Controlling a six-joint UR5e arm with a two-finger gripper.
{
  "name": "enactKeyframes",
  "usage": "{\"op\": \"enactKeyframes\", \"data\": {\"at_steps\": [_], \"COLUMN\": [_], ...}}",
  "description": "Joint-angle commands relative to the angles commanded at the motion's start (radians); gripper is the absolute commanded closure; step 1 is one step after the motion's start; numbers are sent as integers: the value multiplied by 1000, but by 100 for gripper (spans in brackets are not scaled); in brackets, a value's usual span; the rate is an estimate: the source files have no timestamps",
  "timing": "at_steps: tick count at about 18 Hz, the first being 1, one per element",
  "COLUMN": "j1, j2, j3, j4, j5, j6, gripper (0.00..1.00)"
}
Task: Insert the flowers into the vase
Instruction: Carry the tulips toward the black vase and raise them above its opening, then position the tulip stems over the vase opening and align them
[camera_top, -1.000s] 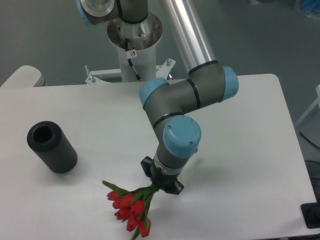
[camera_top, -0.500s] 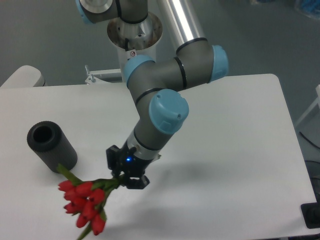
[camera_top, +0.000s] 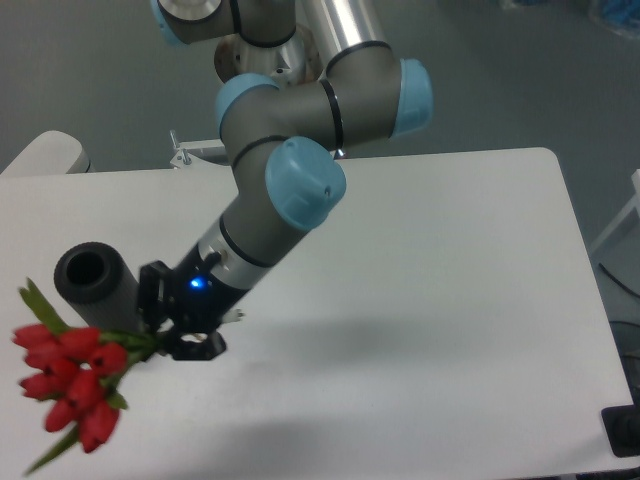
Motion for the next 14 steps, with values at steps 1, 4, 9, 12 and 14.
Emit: {"op": "enactKeyframes", "data": {"at_steps": [1,4,9,12,14], "j1": [0,8,18,17,14], "j2": [12,60,123,135,147], "j3": [-23,-122,-242,-241,-241], "j4": [15,113,233,235,235], "j5": [-45,-157,-266,-306,-310], "j6": [2,9,3,3,-2], "gripper": [100,100,100,100,100]}}
